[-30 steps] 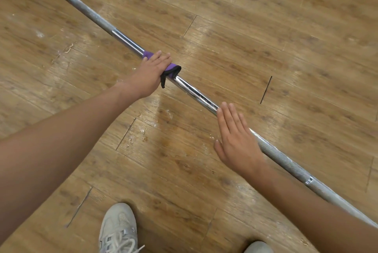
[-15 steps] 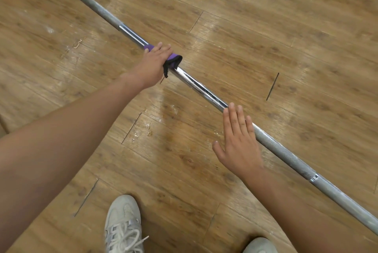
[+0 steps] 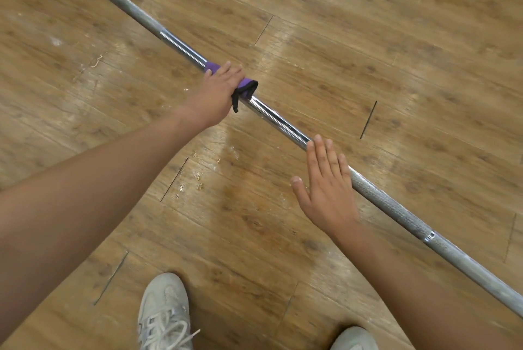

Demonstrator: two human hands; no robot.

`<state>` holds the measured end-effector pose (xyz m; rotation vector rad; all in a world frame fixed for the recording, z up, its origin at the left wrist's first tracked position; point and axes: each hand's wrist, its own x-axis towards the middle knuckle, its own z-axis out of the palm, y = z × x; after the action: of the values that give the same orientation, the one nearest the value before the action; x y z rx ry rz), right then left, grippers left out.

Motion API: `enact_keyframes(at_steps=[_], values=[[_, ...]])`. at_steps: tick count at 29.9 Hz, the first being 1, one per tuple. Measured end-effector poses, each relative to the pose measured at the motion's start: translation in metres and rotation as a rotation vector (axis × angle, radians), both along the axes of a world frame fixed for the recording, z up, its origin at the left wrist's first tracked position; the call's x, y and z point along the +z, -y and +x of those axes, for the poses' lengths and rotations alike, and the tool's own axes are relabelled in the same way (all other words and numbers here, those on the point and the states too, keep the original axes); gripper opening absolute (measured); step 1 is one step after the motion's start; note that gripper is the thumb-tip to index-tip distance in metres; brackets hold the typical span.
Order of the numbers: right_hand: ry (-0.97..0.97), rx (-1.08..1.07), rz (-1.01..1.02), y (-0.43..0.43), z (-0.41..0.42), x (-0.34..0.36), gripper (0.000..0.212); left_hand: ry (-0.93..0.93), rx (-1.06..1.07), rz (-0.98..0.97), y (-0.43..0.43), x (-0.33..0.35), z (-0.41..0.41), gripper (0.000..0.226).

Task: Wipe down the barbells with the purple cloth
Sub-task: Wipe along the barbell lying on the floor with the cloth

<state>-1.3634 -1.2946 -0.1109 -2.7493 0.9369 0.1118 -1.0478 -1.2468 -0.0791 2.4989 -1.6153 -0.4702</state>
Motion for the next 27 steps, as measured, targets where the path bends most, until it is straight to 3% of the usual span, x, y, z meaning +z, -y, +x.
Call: enact_keyframes(at_steps=[5,18,27], values=[[0.019,-0.038,0.033,0.006,0.004,0.003,0.073,0.001,0.016,-0.078,-0.007,-0.015,-0.016,0.072],[0.126,-0.245,0.065,0.015,0.025,0.005,0.064,-0.014,-0.164,-0.017,0.011,-0.005,-0.008,0.073],[-0.031,-0.388,0.044,0.059,0.023,0.007,0.067,-0.030,-0.148,-0.024,0.019,-0.006,-0.005,0.072]])
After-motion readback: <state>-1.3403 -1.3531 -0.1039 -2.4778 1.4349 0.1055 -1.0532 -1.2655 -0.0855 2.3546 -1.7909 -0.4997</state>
